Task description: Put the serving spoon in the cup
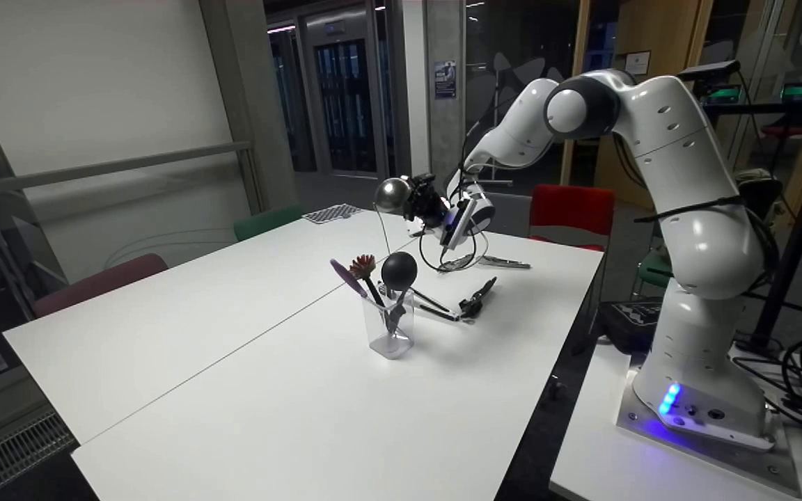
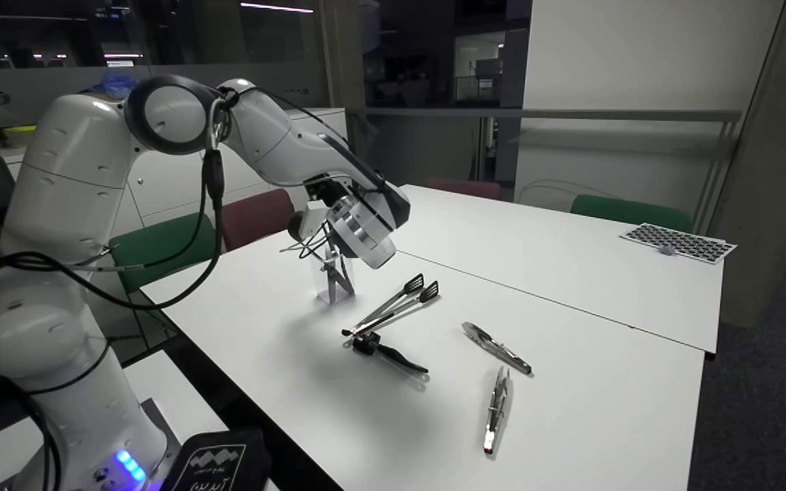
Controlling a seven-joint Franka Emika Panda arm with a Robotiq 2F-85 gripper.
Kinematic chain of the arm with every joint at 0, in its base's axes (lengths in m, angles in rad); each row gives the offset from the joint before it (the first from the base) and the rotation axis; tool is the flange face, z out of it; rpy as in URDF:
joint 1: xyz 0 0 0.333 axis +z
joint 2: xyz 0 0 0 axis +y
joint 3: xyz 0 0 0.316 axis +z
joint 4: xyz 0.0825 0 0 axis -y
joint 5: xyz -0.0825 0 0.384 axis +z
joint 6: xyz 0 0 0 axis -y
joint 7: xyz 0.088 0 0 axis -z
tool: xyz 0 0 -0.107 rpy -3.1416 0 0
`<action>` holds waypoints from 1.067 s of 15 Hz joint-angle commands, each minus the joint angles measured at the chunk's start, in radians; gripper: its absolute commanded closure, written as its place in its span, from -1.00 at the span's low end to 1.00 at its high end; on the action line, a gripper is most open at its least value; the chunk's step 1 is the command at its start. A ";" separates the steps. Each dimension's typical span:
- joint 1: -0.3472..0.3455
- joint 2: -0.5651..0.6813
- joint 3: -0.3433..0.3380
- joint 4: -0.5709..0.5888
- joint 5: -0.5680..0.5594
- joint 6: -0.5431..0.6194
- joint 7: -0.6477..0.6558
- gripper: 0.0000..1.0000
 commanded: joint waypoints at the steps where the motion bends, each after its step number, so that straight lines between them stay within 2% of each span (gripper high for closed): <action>1: -0.022 0.048 0.011 0.056 0.025 -0.014 0.056 0.99; 16: -0.047 0.266 0.014 0.210 0.078 -0.002 0.152 0.99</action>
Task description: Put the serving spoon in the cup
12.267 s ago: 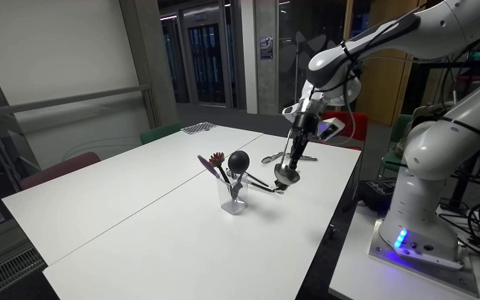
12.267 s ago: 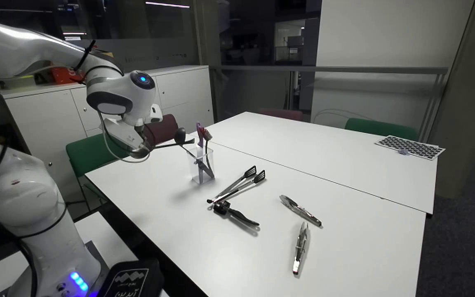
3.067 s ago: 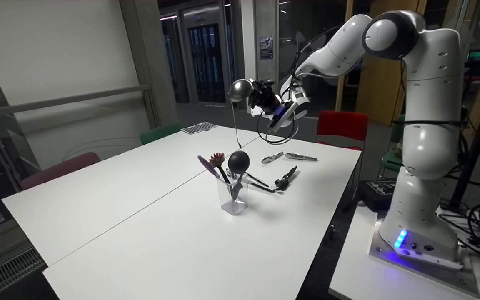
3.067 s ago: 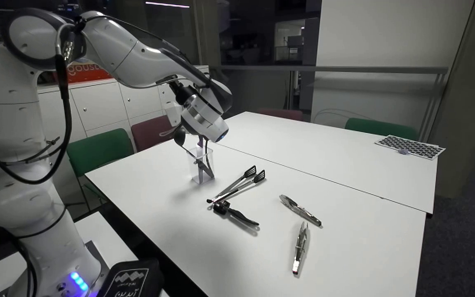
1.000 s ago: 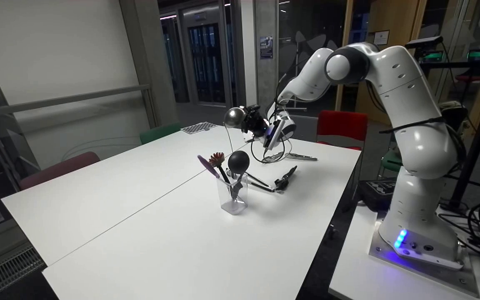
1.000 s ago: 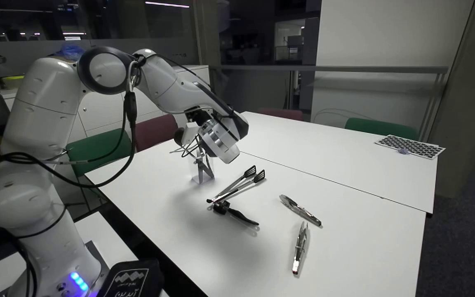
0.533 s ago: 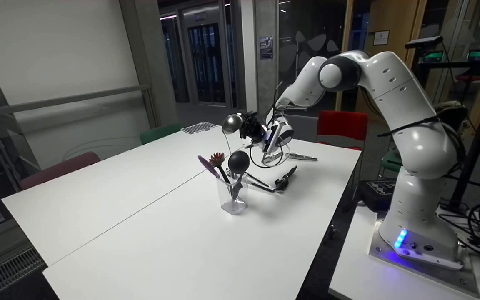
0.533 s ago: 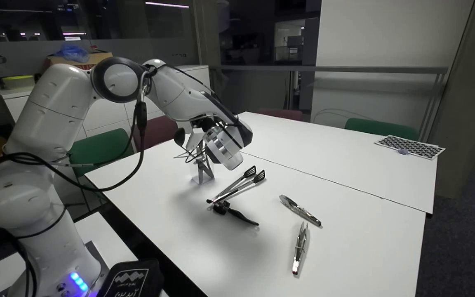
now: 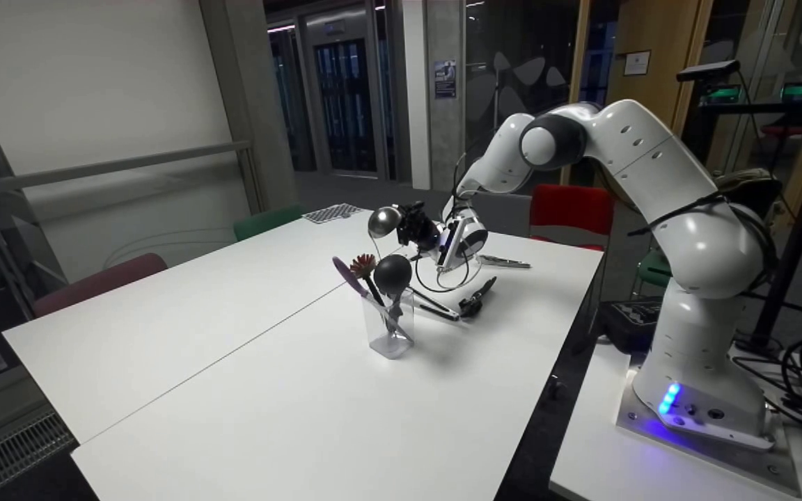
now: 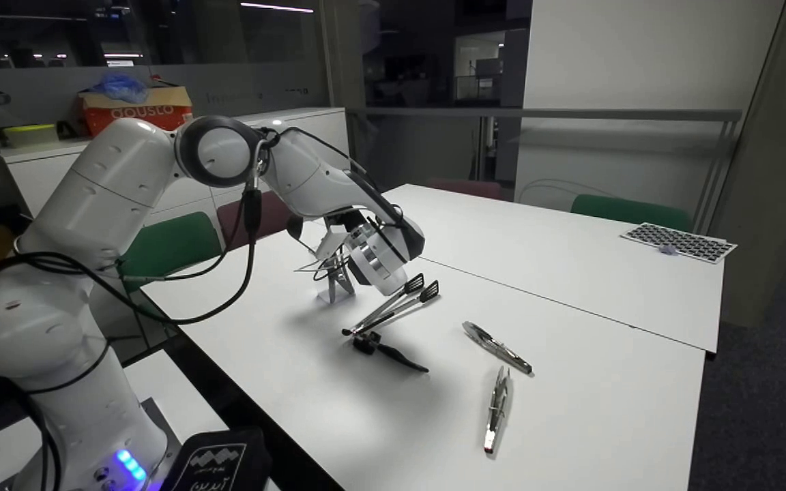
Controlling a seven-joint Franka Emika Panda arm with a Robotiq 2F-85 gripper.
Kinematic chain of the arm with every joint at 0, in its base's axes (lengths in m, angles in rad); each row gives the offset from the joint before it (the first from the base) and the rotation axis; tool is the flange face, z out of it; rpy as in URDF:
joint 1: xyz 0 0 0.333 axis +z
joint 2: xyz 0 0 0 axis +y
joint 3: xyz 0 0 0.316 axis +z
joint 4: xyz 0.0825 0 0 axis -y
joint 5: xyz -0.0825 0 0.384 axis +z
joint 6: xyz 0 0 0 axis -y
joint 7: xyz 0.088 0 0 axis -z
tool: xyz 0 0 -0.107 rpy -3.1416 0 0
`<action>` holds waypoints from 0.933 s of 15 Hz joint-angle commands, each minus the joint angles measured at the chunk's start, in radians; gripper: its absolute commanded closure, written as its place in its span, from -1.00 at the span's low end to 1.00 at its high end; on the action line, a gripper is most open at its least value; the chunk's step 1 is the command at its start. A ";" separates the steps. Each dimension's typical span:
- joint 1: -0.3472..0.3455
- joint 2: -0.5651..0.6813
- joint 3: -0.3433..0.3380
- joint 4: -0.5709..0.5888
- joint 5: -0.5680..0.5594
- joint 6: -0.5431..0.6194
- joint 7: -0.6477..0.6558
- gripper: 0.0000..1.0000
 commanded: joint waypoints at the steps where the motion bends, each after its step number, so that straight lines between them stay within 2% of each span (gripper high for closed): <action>1: -0.034 0.046 0.013 0.056 0.021 -0.003 0.059 0.99; 14: -0.062 0.128 0.004 0.103 0.027 0.012 0.107 0.99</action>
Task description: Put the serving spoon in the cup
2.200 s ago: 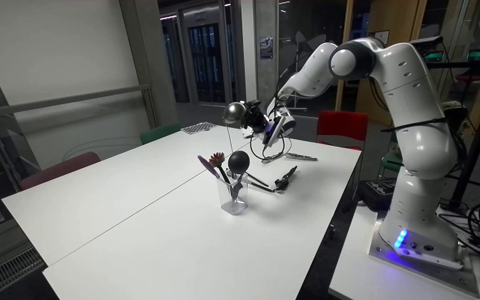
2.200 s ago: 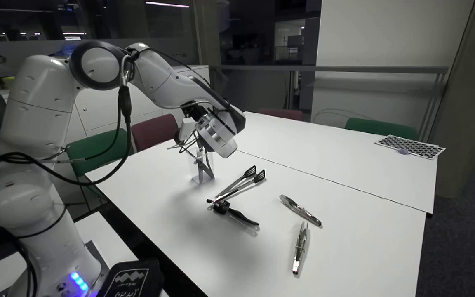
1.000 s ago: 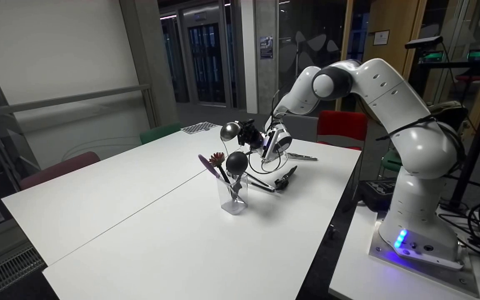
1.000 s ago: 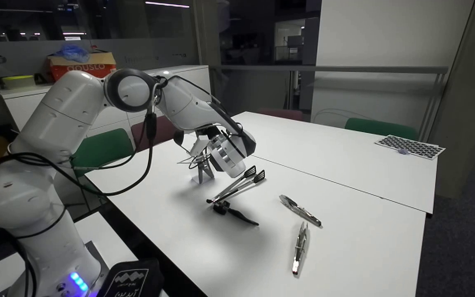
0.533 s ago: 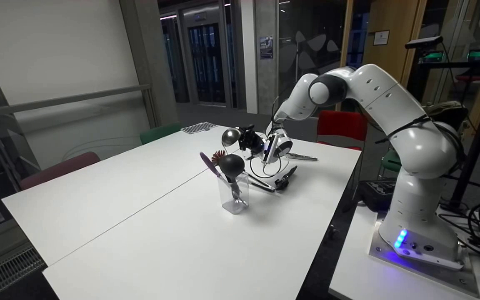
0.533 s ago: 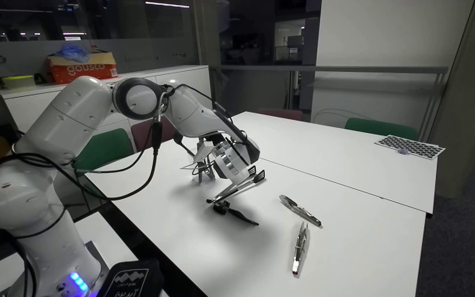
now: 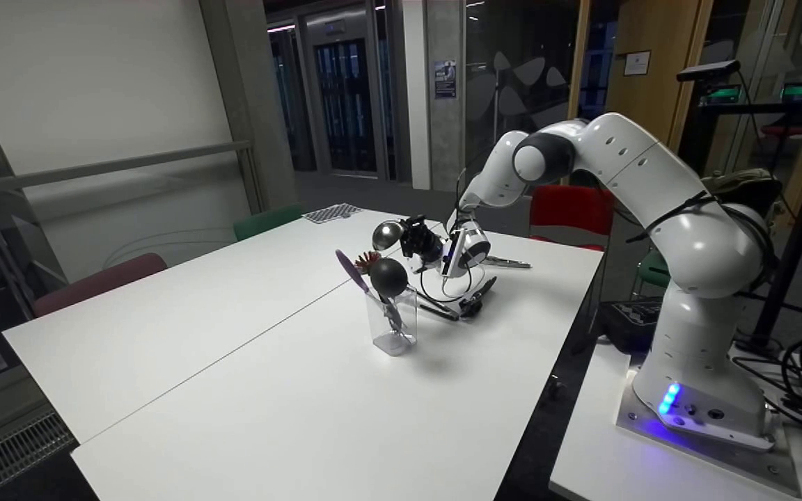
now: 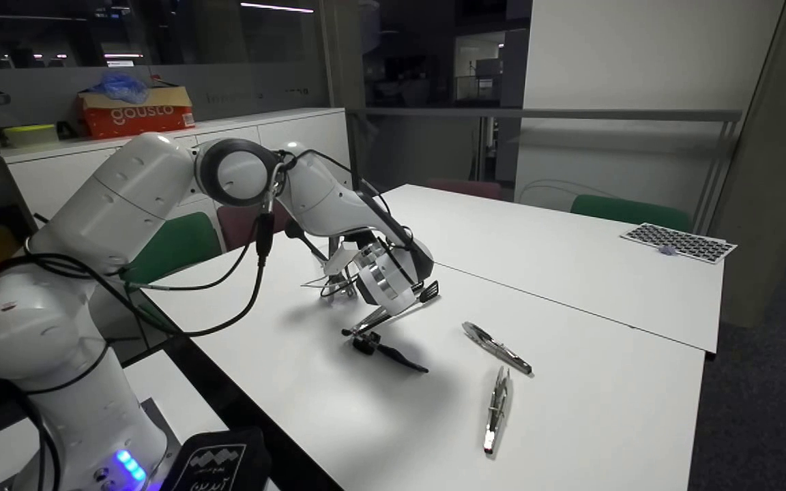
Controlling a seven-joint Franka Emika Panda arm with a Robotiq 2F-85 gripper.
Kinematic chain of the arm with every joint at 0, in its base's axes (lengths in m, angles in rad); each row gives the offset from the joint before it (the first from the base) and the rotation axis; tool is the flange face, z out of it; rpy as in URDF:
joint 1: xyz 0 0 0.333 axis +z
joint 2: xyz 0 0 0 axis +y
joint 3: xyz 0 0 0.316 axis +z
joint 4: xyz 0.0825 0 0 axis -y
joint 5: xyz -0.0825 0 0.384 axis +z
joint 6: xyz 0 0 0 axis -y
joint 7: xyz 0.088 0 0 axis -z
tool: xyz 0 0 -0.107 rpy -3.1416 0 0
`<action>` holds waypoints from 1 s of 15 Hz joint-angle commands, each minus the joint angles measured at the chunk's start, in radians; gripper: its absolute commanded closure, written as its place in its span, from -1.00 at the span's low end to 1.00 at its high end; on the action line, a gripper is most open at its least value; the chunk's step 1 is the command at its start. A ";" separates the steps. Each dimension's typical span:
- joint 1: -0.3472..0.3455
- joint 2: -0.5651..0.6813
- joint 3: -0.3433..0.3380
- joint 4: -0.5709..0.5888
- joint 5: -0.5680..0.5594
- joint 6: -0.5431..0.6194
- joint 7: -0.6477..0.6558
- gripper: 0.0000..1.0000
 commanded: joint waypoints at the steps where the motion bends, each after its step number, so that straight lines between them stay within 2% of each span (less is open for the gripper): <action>1: -0.023 0.010 -0.002 0.027 0.007 0.013 0.041 0.99; 4: -0.015 -0.005 -0.021 0.018 -0.010 0.030 0.027 0.99; 8: 0.044 -0.102 -0.083 -0.020 -0.114 0.149 0.014 0.99; 9: 0.058 -0.150 -0.088 -0.048 -0.137 0.190 0.010 0.46; 10: 0.071 -0.188 -0.093 -0.065 -0.165 0.229 0.008 0.43; 11: 0.085 -0.232 -0.097 -0.083 -0.201 0.268 0.003 0.31; 15: 0.139 -0.436 -0.095 -0.166 -0.372 0.424 -0.006 -0.31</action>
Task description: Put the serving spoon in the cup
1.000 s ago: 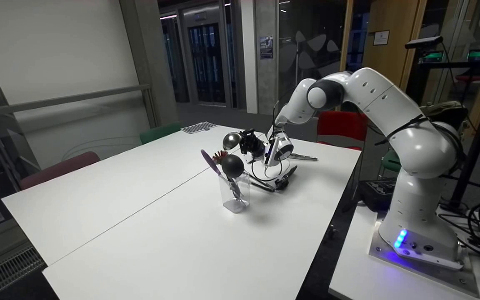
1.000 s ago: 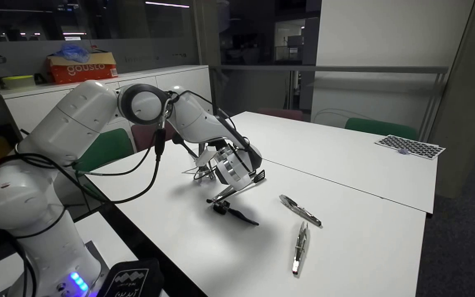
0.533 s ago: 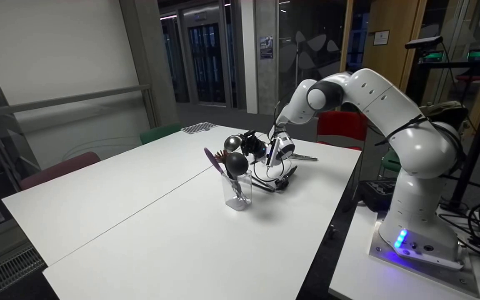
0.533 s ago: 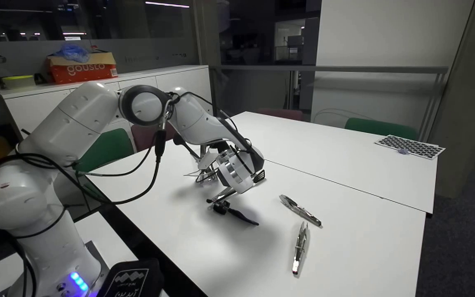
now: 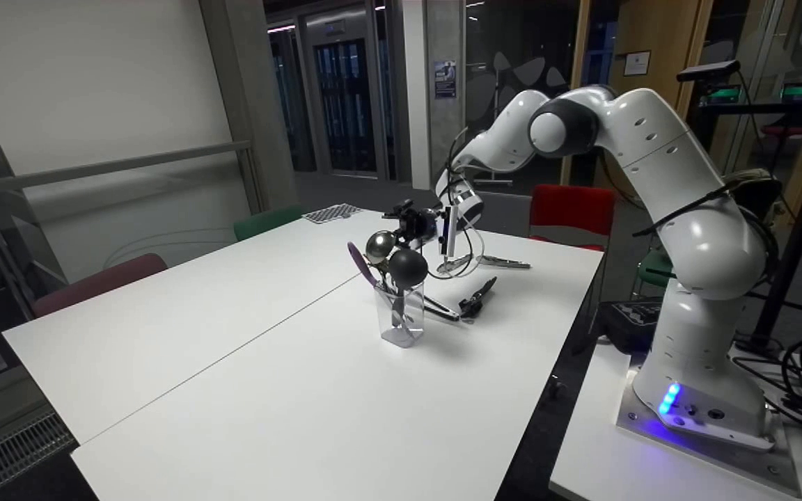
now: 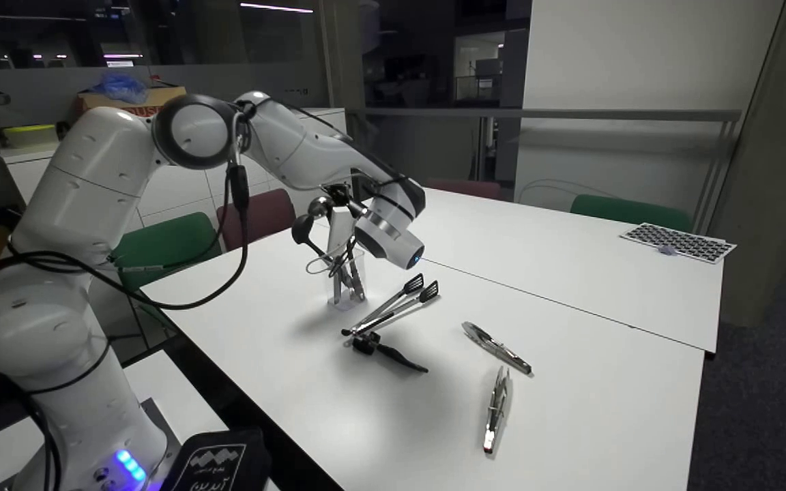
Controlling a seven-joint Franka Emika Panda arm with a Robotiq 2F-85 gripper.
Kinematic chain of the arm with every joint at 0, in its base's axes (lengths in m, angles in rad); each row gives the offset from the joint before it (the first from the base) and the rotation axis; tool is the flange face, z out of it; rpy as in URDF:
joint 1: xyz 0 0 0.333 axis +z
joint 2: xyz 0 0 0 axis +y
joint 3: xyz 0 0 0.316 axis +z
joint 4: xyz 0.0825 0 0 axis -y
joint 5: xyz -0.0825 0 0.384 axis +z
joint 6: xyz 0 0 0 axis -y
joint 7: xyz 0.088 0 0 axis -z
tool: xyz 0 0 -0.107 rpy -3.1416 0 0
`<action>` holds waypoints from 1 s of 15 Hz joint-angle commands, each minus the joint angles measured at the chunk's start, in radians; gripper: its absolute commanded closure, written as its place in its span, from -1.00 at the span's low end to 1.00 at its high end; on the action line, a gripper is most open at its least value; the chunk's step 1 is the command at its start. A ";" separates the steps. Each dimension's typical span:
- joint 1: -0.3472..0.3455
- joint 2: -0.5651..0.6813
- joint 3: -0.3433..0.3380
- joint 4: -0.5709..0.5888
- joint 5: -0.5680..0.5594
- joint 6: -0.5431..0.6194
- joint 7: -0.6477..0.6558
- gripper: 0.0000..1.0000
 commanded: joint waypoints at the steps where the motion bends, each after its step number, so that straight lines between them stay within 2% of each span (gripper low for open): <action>1: 0.054 -0.249 -0.009 -0.150 -0.153 0.160 -0.002 -0.49; 4: 0.073 -0.401 0.006 -0.208 -0.310 0.276 0.005 -0.92; 5: 0.073 -0.443 0.011 -0.221 -0.367 0.309 0.006 -1.00; 6: 0.070 -0.480 0.017 -0.233 -0.422 0.342 0.007 -1.00; 7: 0.063 -0.512 0.023 -0.243 -0.480 0.369 0.004 -0.36; 8: 0.058 -0.542 0.027 -0.254 -0.535 0.404 0.001 -0.45; 9: 0.053 -0.569 0.032 -0.266 -0.582 0.445 -0.003 -0.42; 12: 0.040 -0.620 0.044 -0.300 -0.662 0.565 0.004 0.04; 15: 0.037 -0.652 0.057 -0.333 -0.665 0.670 0.028 0.49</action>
